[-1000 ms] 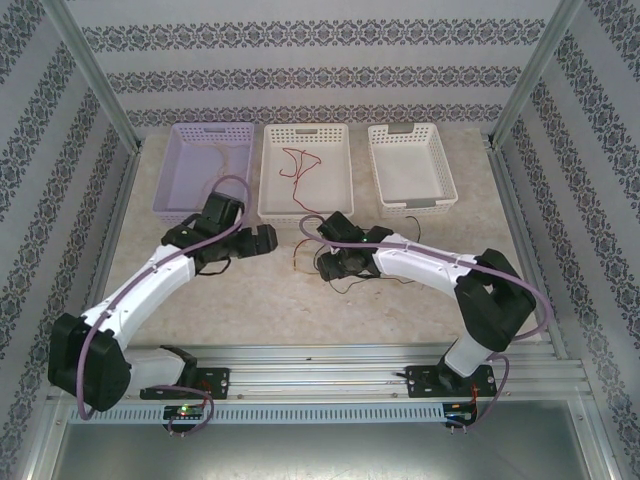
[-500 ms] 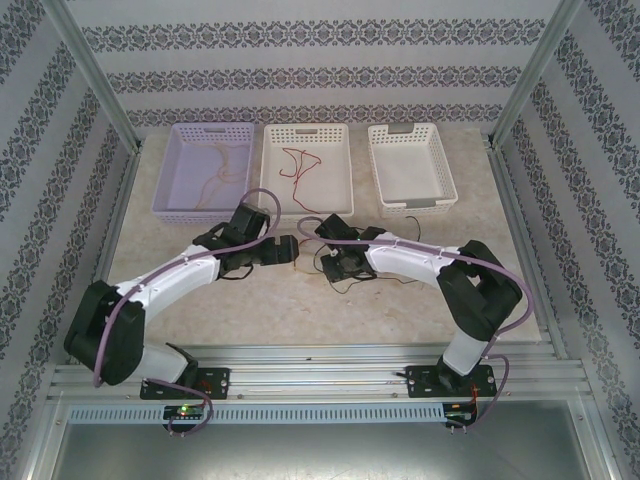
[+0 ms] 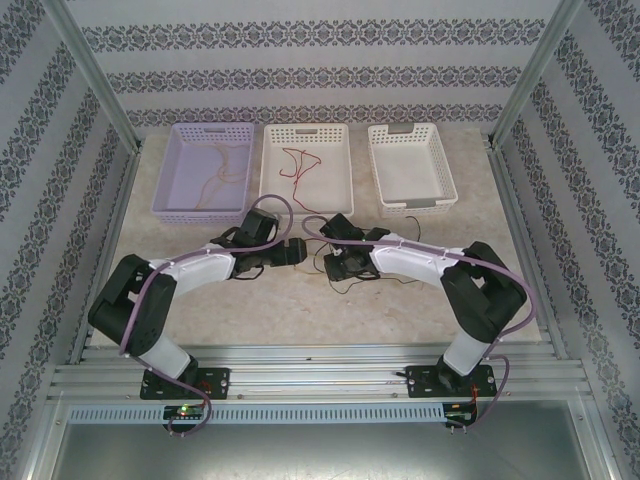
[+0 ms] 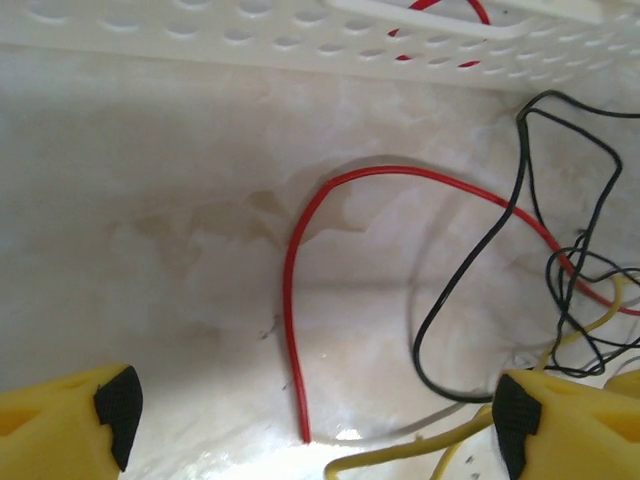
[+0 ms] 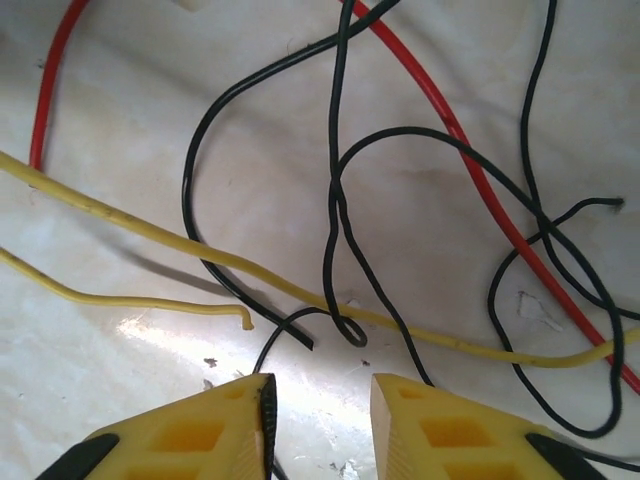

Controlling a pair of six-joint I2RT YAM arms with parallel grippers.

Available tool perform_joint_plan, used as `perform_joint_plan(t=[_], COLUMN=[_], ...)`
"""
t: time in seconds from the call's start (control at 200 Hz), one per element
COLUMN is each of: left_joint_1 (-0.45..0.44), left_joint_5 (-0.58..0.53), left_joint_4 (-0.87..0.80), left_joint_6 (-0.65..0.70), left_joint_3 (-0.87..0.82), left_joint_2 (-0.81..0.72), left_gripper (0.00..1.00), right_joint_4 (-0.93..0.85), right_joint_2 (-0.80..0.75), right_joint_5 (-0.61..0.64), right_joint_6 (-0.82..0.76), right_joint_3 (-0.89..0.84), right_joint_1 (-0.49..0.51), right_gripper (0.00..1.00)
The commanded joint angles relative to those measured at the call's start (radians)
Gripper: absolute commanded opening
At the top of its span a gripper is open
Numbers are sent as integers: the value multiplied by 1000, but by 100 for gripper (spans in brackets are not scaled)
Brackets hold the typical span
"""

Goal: Untangle the cables

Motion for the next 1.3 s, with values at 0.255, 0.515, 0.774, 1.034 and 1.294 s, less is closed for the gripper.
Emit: perform_joint_plan(t=[0.255,0.515,0.774,1.034,1.294], left_joint_1=[-41,-42,-42,-41,-43], left_joint_5=[129,160,146,152,170], left_joint_4=[229,269,268,274,241], left_joint_6=[21,39,69,65,62], left_joint_3=[-98,-116,-101,-124,-168], left_joint_2=[-30,15,46,9,-89], left_gripper=[80,60,44,18,0], right_joint_4=[39,65,83,91,94], right_joint_2=[-54,-62,-63,-50,-45], right_joint_5=[-48,-90,-109,-110,-112], right_joint_6=[-23,-19,-14,-16,-19], right_joint_3=[-39,-64,-71,-72,-50], right_joint_1=[-54,-69,-73,-86,-96], right_gripper=[33,34,34,35,34])
